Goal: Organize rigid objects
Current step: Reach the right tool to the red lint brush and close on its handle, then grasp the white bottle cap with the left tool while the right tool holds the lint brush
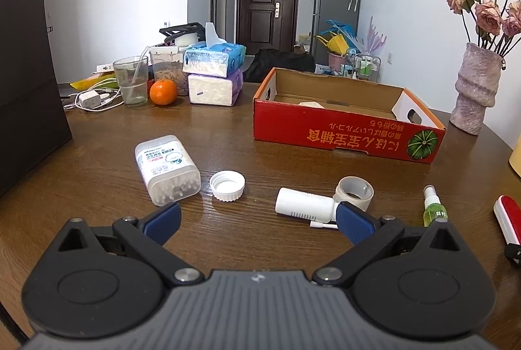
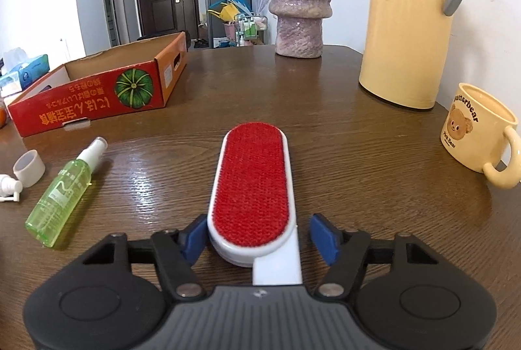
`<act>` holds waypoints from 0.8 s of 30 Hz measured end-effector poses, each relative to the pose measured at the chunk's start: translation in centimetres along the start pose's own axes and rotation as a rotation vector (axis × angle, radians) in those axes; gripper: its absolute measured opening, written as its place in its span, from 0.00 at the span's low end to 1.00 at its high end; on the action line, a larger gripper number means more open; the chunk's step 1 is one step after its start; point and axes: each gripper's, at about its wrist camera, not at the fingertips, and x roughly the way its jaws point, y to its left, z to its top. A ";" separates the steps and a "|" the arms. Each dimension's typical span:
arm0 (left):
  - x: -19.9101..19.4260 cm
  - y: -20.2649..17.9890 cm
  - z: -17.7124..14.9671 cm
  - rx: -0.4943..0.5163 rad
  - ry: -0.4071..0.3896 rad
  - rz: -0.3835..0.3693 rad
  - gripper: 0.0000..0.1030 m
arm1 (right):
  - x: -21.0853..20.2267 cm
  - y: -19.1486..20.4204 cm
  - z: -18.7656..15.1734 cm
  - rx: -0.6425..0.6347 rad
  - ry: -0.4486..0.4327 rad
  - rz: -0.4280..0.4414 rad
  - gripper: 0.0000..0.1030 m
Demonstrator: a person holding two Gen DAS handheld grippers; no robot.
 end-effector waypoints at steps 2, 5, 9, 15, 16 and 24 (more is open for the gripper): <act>0.2 0.1 -0.1 -0.001 0.005 0.000 1.00 | -0.1 0.2 0.0 -0.008 -0.004 0.006 0.55; 0.4 0.3 -0.3 -0.003 0.010 -0.001 1.00 | -0.2 0.3 -0.1 -0.012 -0.011 0.007 0.53; 0.6 0.7 -0.4 -0.010 0.014 0.003 1.00 | -0.7 0.2 -0.1 0.002 -0.041 0.024 0.53; 1.5 1.6 -0.3 -0.016 0.020 0.020 1.00 | -1.8 1.0 0.4 -0.006 -0.092 0.036 0.53; 1.7 1.9 -0.2 -0.017 0.019 0.025 1.00 | -1.8 1.2 0.5 -0.007 -0.095 0.037 0.53; 3.6 5.5 0.8 -0.023 0.001 0.081 1.00 | -1.9 3.2 1.4 -0.017 -0.121 0.029 0.53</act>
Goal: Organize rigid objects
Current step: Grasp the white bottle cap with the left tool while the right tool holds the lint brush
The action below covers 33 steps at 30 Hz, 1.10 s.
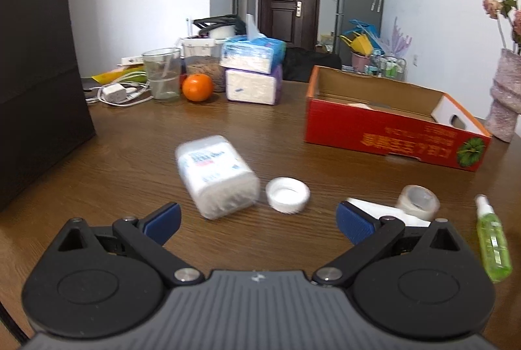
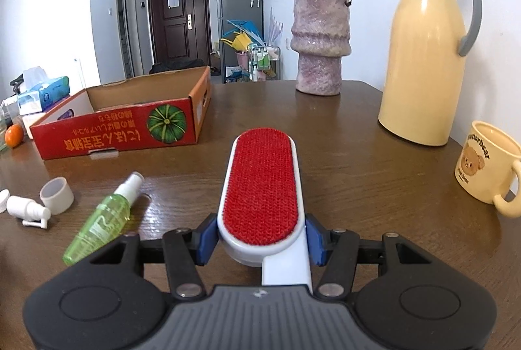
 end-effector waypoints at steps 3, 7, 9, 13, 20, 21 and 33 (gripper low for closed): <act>1.0 1.0 0.5 0.009 0.005 0.012 1.00 | 0.2 0.9 0.4 -0.003 -0.010 -0.004 0.53; 2.3 1.3 0.7 0.013 0.025 -0.005 1.00 | 0.7 1.8 0.8 0.003 -0.025 -0.007 0.53; 2.9 0.9 0.6 0.024 0.034 -0.015 1.00 | 0.9 2.2 1.0 0.004 -0.033 -0.009 0.53; 4.4 -0.6 0.3 0.056 0.061 -0.024 1.00 | 1.5 2.9 1.4 0.006 -0.046 -0.006 0.53; 5.4 -2.2 0.1 0.087 0.052 -0.037 0.92 | 2.1 2.9 1.1 0.030 -0.055 -0.006 0.53; 5.7 -2.3 0.2 0.088 0.055 -0.036 0.89 | 2.1 2.8 1.1 0.033 -0.058 -0.007 0.53; 9.7 -2.9 1.0 0.078 0.124 -0.045 0.53 | 1.9 3.0 0.8 0.028 -0.078 -0.010 0.53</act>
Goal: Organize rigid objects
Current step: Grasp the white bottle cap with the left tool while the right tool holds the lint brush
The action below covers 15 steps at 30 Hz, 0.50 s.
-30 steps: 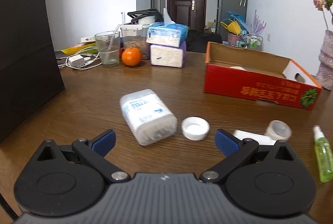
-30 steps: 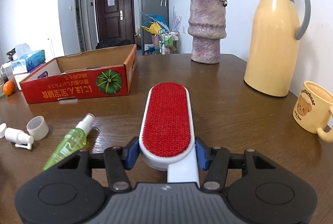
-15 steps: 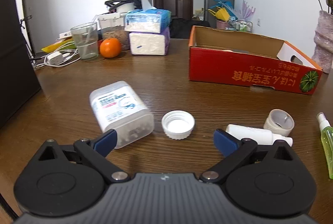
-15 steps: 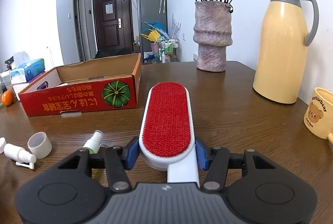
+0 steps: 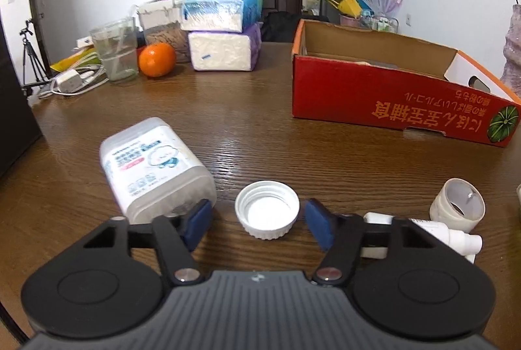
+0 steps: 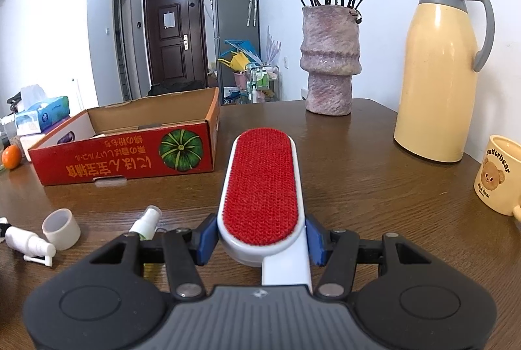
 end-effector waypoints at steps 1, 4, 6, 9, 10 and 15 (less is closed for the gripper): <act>0.0 0.0 0.1 0.001 -0.002 -0.011 0.47 | 0.0 0.0 0.0 -0.001 0.000 -0.001 0.53; -0.1 -0.1 0.1 0.015 -0.008 -0.011 0.40 | 0.0 0.1 0.0 -0.002 -0.003 -0.005 0.53; -0.1 -0.1 0.1 0.014 -0.007 -0.014 0.40 | 0.0 0.2 -0.1 -0.004 -0.005 -0.005 0.53; -0.4 -0.1 0.0 0.014 -0.014 -0.016 0.40 | -0.2 0.4 -0.2 -0.008 -0.009 -0.003 0.53; -0.5 0.0 0.0 0.013 -0.020 -0.015 0.40 | -0.2 0.4 -0.2 -0.010 -0.010 -0.002 0.53; -1.4 0.3 0.1 -0.004 -0.053 -0.013 0.40 | -0.6 0.6 -0.3 -0.012 -0.022 0.001 0.53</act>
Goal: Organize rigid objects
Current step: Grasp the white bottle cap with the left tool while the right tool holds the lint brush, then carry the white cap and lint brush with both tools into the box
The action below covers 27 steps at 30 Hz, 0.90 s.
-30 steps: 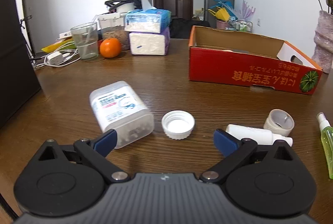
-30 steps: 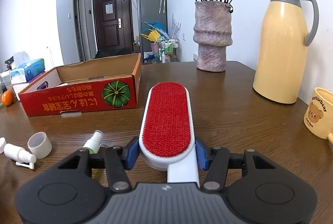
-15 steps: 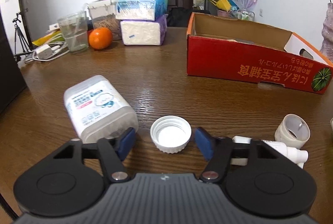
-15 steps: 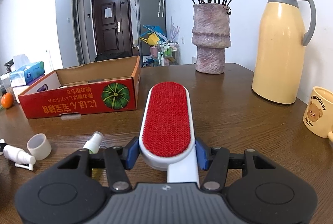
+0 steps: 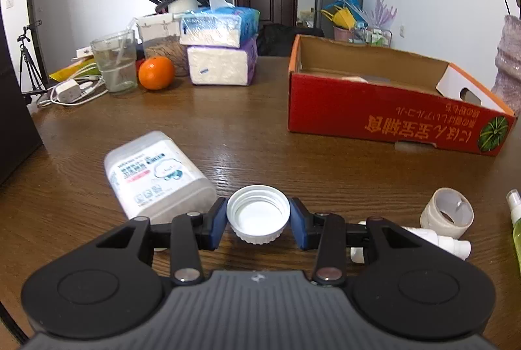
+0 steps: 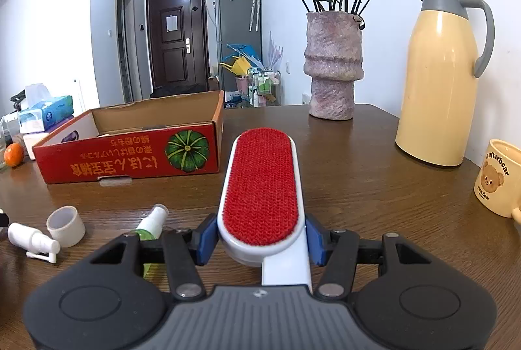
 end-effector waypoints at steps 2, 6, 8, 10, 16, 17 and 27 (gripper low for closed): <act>-0.5 0.2 0.1 -0.011 -0.014 -0.004 0.40 | -0.1 0.2 0.0 0.000 -0.005 0.002 0.53; -1.1 0.6 0.3 -0.027 -0.036 -0.008 0.40 | -0.3 0.5 0.0 -0.001 -0.010 0.006 0.53; -1.4 0.6 0.3 -0.031 -0.042 -0.009 0.40 | -0.4 0.6 0.0 -0.001 -0.013 0.010 0.53; -1.8 0.6 0.3 -0.035 -0.054 -0.010 0.40 | -0.5 0.8 0.0 -0.001 -0.017 0.014 0.53; -3.5 0.1 0.3 -0.037 -0.100 -0.022 0.40 | -1.0 1.8 0.0 -0.005 -0.032 0.034 0.53; -3.7 0.0 0.3 -0.034 -0.103 -0.027 0.40 | -1.1 2.0 0.1 -0.007 -0.035 0.039 0.53; -6.1 -2.6 0.6 -0.011 -0.140 -0.100 0.40 | -1.9 3.5 1.0 -0.020 -0.053 0.082 0.53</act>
